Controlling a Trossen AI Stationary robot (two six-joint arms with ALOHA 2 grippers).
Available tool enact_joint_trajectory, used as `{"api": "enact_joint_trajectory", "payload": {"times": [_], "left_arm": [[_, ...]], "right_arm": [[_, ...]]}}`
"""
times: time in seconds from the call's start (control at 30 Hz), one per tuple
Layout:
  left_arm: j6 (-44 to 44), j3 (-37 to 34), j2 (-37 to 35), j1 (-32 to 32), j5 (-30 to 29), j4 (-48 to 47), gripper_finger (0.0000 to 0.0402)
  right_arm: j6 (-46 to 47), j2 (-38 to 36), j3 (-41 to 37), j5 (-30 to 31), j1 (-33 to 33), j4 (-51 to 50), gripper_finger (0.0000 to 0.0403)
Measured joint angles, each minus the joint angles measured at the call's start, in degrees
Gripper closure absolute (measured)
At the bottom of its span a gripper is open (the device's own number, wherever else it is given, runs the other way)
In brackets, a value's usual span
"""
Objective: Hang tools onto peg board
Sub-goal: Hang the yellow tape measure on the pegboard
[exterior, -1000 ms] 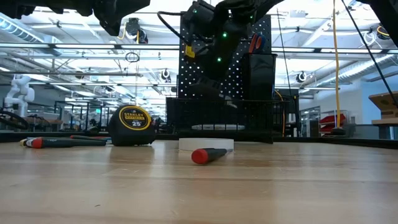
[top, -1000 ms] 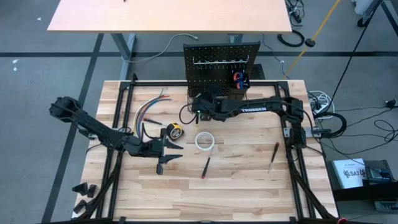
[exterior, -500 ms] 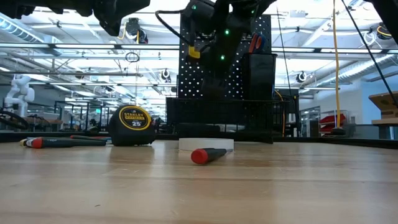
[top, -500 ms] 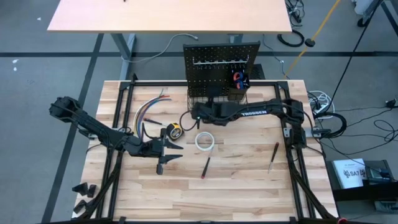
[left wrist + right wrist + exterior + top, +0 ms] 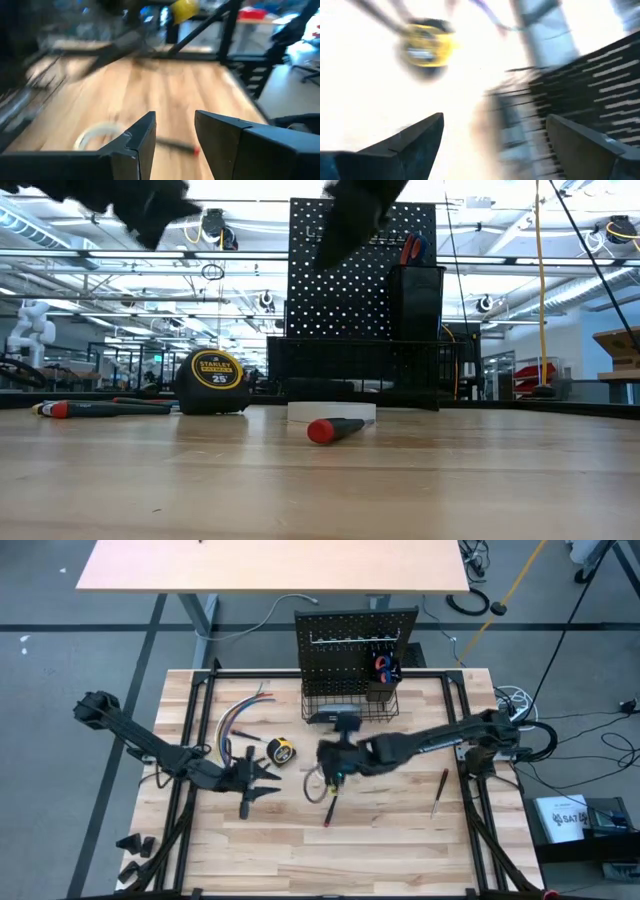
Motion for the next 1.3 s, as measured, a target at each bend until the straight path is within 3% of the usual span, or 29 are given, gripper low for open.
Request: {"api": "enact_joint_trajectory", "payload": {"times": [0.13, 0.23, 0.33, 0.53, 0.67, 0.8, 1.3], "left_arm": [[-7.71, -0.02, -2.39, -1.33, -6.38, -9.52, 0.0259], [-12.15, -0.02, -1.85, -1.01, -9.48, -11.51, 0.0259], [-16.89, -0.04, -0.92, 0.01, -12.36, -12.83, 0.0259], [-23.13, -0.04, 1.01, 3.73, -13.63, -13.35, 0.0259], [-26.87, -0.04, 3.18, 6.49, -14.21, -13.37, 0.0259], [-28.17, -0.04, 5.78, 9.35, -13.88, -13.37, 0.0259], [-29.1, -0.09, 11.44, 13.91, -11.86, -13.26, 0.0238]], "right_arm": [[14.06, -1.17, 0.0, -14.9, 3.91, -5.17, 0.006], [21.12, -0.93, 0.0, -18.44, 7.39, -9.6, 0.006], [27.78, -0.68, -0.05, -13.24, 11.98, -14.9, 0.006], [43.7, -0.74, -0.83, 6.27, 22.24, -24.07, 0.006], [56.12, -0.74, -0.83, 11.64, 27.45, -30.66, 0.006], [63.77, -0.74, -0.83, 14.63, 31.3, -34.14, 0.006], [64.1, -0.66, -0.83, 14.14, 32.75, -35.01, 0.006]]}}
